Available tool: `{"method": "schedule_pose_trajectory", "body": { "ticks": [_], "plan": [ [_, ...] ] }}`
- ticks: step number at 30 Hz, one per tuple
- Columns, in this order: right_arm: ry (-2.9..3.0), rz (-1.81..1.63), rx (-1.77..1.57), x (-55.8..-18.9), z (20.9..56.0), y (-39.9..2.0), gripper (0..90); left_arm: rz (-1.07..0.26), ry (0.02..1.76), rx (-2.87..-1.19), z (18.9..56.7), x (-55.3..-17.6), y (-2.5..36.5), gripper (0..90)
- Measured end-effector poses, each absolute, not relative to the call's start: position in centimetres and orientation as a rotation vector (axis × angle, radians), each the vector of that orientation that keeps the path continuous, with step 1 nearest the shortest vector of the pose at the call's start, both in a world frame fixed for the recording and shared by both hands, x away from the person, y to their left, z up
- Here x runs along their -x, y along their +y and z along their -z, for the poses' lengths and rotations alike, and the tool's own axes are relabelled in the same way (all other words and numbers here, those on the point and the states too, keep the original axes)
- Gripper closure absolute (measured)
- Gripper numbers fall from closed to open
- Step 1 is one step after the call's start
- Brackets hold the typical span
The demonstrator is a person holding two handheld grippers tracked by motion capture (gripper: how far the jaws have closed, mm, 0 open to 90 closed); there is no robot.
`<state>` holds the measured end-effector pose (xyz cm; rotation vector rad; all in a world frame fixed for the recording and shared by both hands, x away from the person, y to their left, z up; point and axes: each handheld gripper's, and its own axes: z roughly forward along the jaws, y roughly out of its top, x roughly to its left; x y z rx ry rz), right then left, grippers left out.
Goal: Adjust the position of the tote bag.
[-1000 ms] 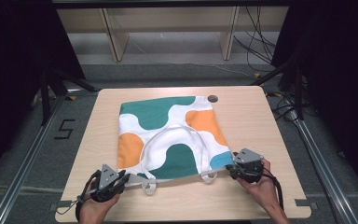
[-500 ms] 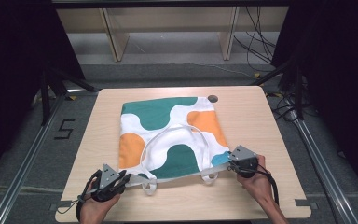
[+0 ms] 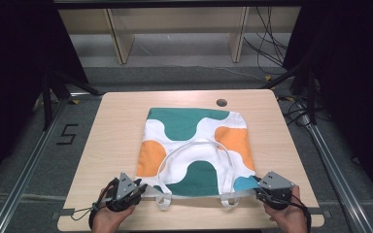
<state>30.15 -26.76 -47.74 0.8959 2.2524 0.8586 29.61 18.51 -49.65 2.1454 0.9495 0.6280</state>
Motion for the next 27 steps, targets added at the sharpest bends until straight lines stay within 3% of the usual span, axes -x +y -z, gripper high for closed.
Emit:
{"method": "schedule_pose_trajectory", "body": {
  "ticks": [6,13,22,27],
  "plan": [
    [2.248,-0.879,-0.895,-30.3,47.7,-26.9,75.5,-0.648,1.031,-2.177,50.0,-29.9,18.5,43.7],
    [2.234,-0.898,-0.910,-30.4,47.8,-26.8,72.6,-0.621,1.088,-2.168,50.3,-30.6,18.6,39.8],
    [2.263,-0.860,-0.921,-30.9,48.6,-26.5,63.4,-0.616,1.059,-2.200,50.9,-31.7,18.1,44.8],
    [2.299,-0.774,-0.885,-31.9,49.2,-25.5,64.4,-0.661,1.006,-2.212,51.0,-32.2,18.0,66.9]
  ]
}}
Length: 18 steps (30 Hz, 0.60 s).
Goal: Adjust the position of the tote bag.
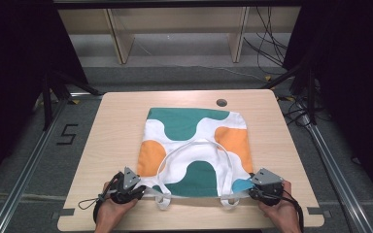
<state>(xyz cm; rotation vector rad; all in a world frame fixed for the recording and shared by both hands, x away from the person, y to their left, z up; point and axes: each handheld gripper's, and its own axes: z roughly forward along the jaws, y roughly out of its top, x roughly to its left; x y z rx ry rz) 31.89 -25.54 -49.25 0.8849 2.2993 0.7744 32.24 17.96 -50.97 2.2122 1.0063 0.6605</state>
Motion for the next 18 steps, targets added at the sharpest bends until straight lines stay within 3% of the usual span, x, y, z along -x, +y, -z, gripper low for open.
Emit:
{"method": "schedule_pose_trajectory", "body": {
  "ticks": [7,18],
  "plan": [
    [2.293,-0.785,-0.868,-31.8,49.0,-26.1,79.5,-0.624,0.993,-2.187,50.4,-32.0,18.4,78.4],
    [2.165,-0.918,-0.856,-30.8,47.2,-26.4,85.3,-0.628,0.981,-2.085,49.3,-31.2,18.9,79.9]
  ]
}}
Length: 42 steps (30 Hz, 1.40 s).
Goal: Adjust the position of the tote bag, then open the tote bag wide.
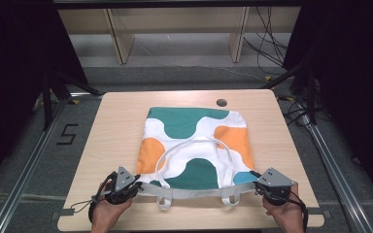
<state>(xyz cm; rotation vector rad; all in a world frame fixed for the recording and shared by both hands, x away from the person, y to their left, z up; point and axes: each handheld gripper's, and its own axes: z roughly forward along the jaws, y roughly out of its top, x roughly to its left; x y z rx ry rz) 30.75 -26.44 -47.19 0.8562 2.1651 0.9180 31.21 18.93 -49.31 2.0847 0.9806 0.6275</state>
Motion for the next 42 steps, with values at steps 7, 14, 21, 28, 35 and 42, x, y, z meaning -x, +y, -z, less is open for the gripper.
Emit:
{"method": "schedule_pose_trajectory", "body": {
  "ticks": [7,14,21,28,35,42],
  "plan": [
    [2.108,-0.982,-0.874,-30.3,46.2,-26.9,85.6,-0.643,0.951,-2.027,48.3,-30.4,18.9,80.7],
    [2.033,-1.023,-0.845,-30.0,44.4,-27.2,86.0,-0.666,0.914,-1.929,46.6,-29.9,18.8,81.9],
    [1.961,-1.025,-0.757,-30.2,41.0,-27.3,86.4,-0.754,0.851,-1.855,43.7,-29.7,18.7,84.0],
    [1.891,-1.032,-0.650,-31.0,36.0,-26.4,86.8,-0.787,0.824,-1.736,39.6,-30.8,20.1,85.5],
    [1.861,-1.017,-0.571,-31.1,31.4,-26.0,87.1,-0.836,0.773,-1.629,34.8,-30.5,20.5,86.6],
    [1.827,-1.036,-0.535,-30.8,27.2,-26.5,87.2,-0.874,0.683,-1.532,29.2,-29.5,20.6,86.7]
  ]
}}
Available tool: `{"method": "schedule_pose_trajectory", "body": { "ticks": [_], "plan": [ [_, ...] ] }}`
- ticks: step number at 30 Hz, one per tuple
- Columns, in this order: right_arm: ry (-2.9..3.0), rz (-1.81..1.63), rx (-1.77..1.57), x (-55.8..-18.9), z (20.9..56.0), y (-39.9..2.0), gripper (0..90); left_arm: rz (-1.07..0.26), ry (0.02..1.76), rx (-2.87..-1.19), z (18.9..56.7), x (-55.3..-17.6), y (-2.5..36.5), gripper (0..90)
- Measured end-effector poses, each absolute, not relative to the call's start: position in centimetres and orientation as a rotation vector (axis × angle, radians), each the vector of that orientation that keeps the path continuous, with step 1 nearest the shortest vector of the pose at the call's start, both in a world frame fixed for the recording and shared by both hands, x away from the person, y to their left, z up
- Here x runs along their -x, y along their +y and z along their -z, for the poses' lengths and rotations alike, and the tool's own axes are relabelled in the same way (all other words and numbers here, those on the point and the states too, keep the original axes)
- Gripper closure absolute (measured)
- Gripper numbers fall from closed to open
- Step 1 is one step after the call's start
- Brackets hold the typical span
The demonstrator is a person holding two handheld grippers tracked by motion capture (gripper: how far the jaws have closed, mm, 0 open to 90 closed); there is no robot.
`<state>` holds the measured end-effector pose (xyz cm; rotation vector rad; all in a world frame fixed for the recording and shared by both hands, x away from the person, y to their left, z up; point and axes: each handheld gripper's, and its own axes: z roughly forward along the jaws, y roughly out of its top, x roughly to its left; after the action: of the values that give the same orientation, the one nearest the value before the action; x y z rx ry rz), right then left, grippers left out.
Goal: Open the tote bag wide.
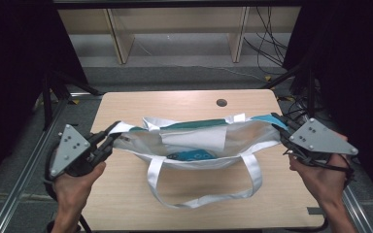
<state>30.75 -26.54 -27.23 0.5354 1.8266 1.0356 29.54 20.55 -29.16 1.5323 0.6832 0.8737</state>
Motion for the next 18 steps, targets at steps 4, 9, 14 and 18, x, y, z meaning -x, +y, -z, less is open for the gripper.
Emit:
{"method": "schedule_pose_trajectory", "body": {
  "ticks": [4,9,14,18],
  "plan": [
    [1.819,-1.067,-0.530,-30.8,25.6,-26.9,87.2,-0.843,0.674,-1.503,27.8,-30.3,20.6,86.7],
    [1.859,-1.031,-0.568,-32.5,26.9,-26.9,87.2,-0.790,0.744,-1.555,29.9,-32.6,20.2,86.5],
    [1.892,-1.052,-0.618,-33.7,29.2,-27.3,87.1,-0.727,0.772,-1.584,33.1,-33.5,20.1,86.2],
    [1.898,-1.069,-0.636,-33.9,30.1,-27.1,87.1,-0.710,0.799,-1.594,34.3,-33.8,20.3,86.2]
  ]
}}
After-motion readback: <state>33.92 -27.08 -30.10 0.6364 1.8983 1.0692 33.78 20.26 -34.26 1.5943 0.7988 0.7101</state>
